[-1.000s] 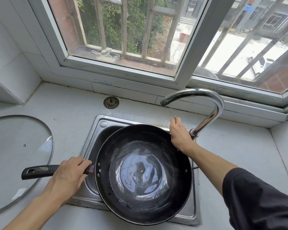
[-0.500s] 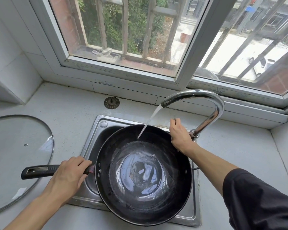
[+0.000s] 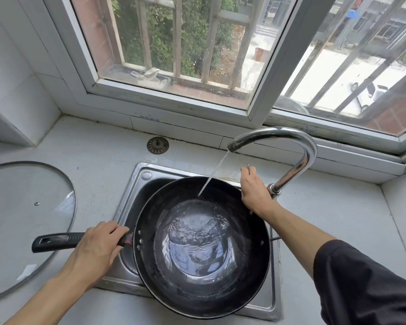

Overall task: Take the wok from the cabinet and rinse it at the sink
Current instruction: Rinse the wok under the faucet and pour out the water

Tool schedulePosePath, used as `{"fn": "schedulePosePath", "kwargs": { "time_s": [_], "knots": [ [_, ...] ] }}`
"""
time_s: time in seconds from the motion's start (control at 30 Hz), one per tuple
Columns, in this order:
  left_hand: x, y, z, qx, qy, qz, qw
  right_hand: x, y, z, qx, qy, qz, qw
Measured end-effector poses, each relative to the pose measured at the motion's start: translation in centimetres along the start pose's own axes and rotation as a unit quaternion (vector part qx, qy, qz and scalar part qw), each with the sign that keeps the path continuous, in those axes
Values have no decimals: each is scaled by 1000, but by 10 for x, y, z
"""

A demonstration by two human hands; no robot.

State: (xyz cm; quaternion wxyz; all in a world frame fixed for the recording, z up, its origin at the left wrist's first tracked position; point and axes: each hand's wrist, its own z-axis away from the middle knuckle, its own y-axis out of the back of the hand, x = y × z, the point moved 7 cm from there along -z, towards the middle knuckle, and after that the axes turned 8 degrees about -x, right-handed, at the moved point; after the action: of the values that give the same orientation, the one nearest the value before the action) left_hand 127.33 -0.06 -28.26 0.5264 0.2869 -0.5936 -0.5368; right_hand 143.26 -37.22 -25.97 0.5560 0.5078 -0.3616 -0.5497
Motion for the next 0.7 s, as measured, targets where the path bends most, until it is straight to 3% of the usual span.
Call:
{"fn": "schedulePosePath", "kwargs": {
  "time_s": [0.7],
  "knots": [
    [8,7,0,12,0,-27,1000,-5,4,5,-7,3,6,1000]
  ]
}}
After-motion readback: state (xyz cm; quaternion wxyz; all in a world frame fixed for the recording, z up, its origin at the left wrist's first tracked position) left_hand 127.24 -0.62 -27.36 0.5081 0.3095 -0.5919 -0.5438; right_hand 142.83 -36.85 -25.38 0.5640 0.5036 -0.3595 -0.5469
